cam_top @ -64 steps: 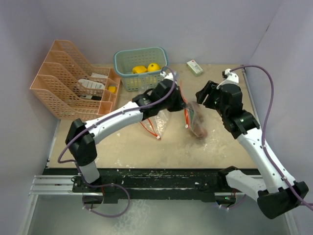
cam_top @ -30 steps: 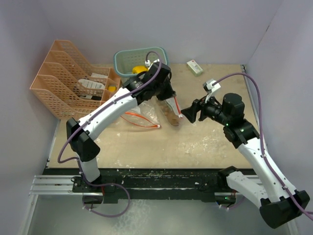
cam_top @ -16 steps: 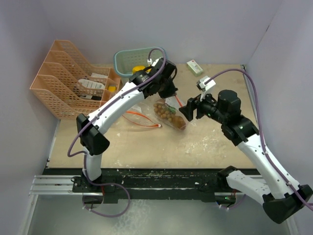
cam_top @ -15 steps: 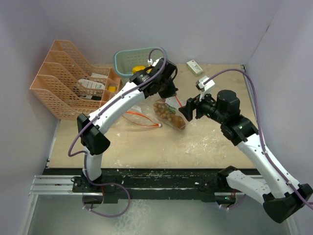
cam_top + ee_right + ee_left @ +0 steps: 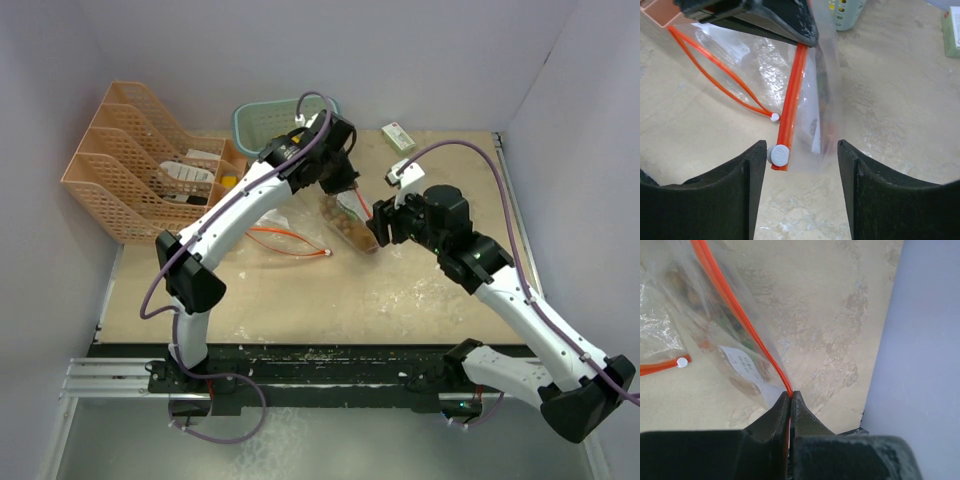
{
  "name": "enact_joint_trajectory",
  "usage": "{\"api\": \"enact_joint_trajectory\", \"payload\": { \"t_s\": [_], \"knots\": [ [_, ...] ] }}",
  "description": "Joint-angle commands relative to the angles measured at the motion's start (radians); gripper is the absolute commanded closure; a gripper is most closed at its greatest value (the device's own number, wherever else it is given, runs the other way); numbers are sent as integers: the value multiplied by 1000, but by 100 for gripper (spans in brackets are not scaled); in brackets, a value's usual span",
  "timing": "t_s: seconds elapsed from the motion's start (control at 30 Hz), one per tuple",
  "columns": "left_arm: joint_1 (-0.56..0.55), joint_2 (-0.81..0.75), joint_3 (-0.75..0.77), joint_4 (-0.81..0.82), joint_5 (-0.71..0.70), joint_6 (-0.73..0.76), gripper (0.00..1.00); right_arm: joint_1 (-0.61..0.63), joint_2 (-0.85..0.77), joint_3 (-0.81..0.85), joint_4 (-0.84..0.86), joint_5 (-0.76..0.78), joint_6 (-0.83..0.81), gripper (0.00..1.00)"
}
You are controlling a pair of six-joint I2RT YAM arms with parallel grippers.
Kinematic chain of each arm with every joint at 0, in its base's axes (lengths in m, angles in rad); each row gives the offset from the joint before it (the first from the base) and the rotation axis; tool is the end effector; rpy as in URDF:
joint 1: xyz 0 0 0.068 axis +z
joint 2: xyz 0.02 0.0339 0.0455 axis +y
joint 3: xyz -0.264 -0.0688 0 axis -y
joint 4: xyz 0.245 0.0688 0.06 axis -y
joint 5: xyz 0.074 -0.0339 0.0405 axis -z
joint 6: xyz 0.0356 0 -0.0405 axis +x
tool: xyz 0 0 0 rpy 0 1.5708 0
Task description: Open the zip-top bag and remove the fake food
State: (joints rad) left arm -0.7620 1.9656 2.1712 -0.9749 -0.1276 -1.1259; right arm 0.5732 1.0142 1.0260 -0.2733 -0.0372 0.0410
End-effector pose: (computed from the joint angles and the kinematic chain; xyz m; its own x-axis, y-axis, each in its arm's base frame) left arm 0.3125 -0.2920 0.3899 -0.7750 -0.4980 -0.3891 -0.1880 0.7695 -0.6104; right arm 0.1931 0.1262 0.3722 -0.2405 -0.1065 -0.9648 -0.5627 0.8252 0.0492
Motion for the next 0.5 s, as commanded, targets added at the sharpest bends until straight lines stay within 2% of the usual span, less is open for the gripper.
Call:
{"api": "enact_joint_trajectory", "payload": {
  "t_s": [0.0,0.17,0.27,0.37,0.47],
  "knots": [
    [12,-17,42,12,15,-10,98,5,-19,-2,-3,107,-2,41],
    [24,-33,19,21,31,-11,98,5,-37,-11,-8,125,8,63],
    [27,-40,13,33,45,-15,98,5,-43,-52,1,100,27,71],
    [27,-47,14,41,52,-20,98,5,-49,-66,27,71,41,74],
    [30,-50,18,47,59,-25,98,5,-47,-74,43,54,45,68]
  ]
}}
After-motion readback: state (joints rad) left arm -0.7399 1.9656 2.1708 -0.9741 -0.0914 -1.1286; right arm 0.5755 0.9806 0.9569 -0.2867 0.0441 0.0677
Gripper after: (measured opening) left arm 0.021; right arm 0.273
